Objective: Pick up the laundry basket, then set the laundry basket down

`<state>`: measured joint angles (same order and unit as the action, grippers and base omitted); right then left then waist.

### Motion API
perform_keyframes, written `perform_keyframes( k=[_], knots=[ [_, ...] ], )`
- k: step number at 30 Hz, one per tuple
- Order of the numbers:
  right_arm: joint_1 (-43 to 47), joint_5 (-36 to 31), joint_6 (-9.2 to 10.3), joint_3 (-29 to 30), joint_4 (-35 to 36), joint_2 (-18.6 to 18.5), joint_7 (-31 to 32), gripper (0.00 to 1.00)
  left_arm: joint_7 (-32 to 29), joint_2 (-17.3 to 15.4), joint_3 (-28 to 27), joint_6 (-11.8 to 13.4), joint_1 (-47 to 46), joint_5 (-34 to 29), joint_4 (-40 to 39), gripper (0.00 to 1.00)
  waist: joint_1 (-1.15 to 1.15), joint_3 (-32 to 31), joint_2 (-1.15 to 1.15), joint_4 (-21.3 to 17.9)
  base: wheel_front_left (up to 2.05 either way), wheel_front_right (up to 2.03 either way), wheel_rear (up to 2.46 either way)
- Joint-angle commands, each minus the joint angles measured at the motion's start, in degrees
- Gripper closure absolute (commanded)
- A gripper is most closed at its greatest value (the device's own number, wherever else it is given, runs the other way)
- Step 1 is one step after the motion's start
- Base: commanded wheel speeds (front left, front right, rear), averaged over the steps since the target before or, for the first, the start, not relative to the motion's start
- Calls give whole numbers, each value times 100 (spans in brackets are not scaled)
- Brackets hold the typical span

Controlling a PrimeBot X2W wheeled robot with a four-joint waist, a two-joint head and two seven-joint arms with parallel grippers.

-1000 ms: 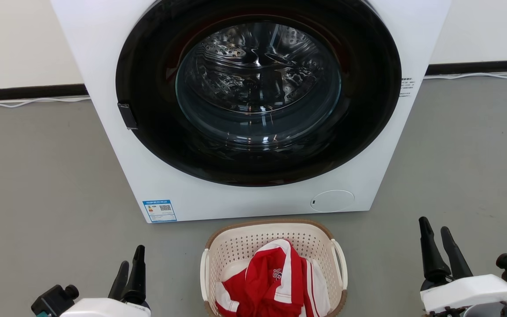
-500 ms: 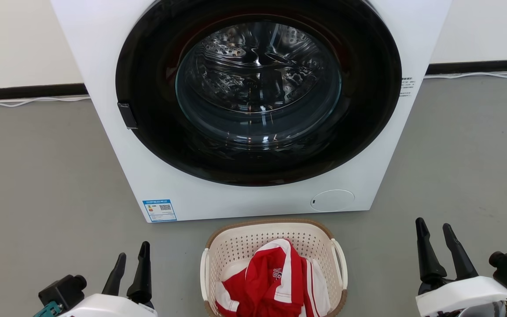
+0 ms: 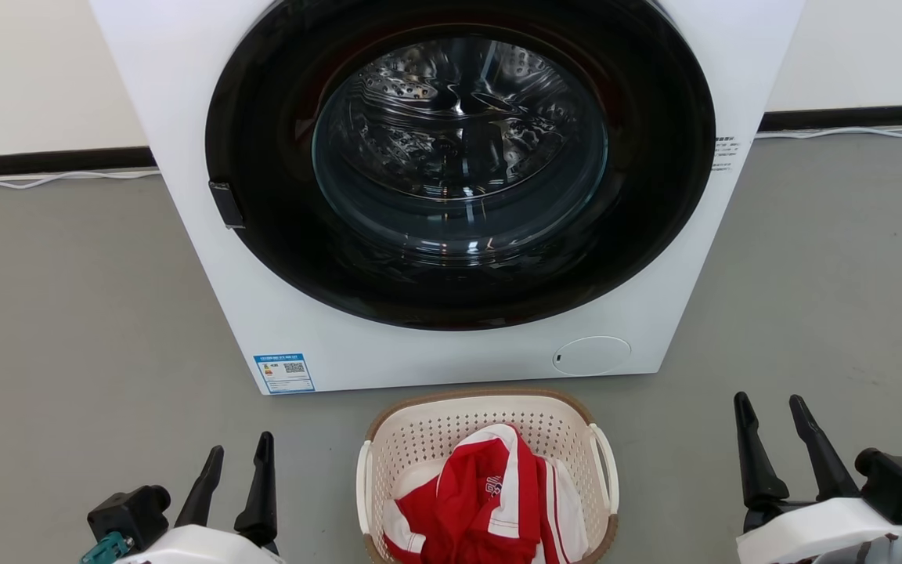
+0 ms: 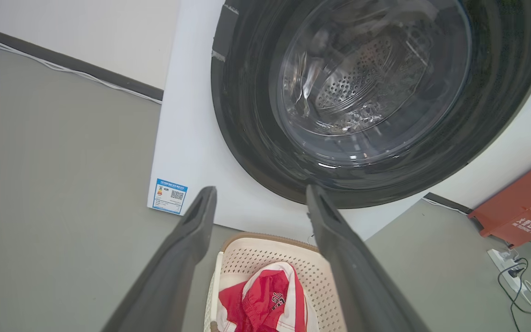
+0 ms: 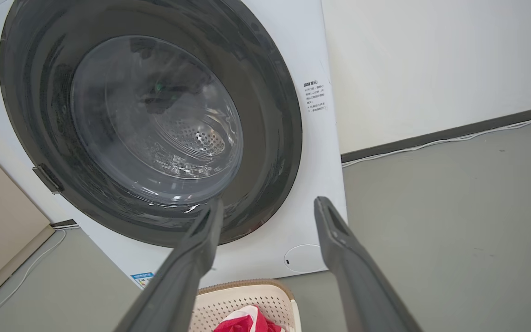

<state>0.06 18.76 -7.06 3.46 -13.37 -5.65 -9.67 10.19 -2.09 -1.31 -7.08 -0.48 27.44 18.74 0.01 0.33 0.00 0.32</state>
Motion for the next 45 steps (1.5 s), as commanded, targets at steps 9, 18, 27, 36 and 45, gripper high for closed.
perform_keyframes(
  k=[9,18,27,36,45],
  knots=[
    [-62,-725,-37,-135,128,-100,-262,0,211,-92,-90,-35,-239,-695,-67,0,0,8,0,14,0,0,0],
    [-36,-1269,-40,-128,49,-66,-414,0,362,-114,-54,-38,-258,-1289,-41,0,0,23,0,11,0,0,0],
    [-31,-1633,-43,-149,-124,-54,-533,0,481,-135,-17,-40,-261,-1757,-15,0,0,20,0,20,0,0,0],
    [-70,-1509,-43,-136,-223,-48,-533,0,481,-133,-15,-40,-258,-1774,-13,0,0,27,0,32,0,0,0],
    [-113,-1490,-43,-120,-276,-53,-533,0,481,-133,-20,-40,-278,-1775,-15,0,0,62,0,25,0,0,0]
  ],
)
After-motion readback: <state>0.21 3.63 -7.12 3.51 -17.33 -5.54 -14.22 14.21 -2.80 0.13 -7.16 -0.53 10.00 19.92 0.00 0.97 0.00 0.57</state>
